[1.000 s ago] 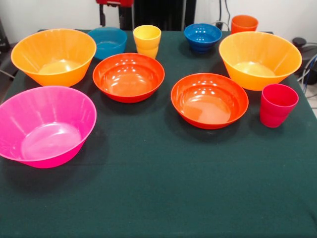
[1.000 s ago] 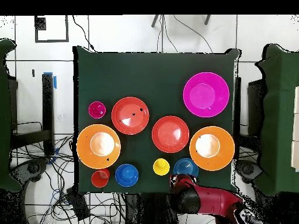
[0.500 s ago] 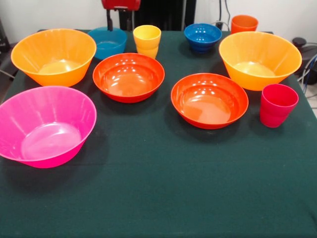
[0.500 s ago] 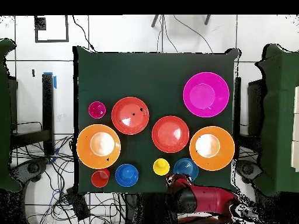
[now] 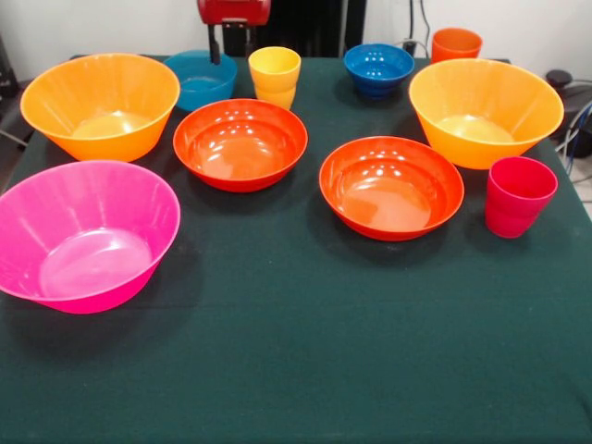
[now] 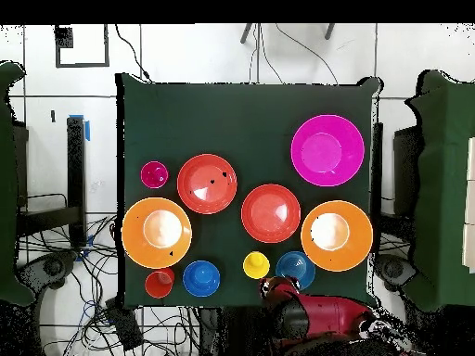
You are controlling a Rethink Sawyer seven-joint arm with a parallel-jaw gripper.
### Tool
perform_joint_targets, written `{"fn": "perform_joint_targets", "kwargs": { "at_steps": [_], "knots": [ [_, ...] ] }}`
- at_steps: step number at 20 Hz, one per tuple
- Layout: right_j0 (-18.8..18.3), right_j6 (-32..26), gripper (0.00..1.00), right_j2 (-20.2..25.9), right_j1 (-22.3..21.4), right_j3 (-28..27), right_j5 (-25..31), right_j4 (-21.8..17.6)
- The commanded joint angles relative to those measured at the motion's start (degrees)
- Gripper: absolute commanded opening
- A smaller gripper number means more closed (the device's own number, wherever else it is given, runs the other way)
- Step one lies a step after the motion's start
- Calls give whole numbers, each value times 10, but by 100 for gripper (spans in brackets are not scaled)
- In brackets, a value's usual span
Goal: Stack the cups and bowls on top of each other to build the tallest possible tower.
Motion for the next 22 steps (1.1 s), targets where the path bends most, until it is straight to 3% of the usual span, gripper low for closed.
{"fn": "perform_joint_targets", "kwargs": {
  "at_steps": [1, 22],
  "knots": [
    [15, 44, 100, 55, 43, -67, -32, -25],
    [31, 45, 100, 29, 71, -94, -49, -28]
  ]
}}
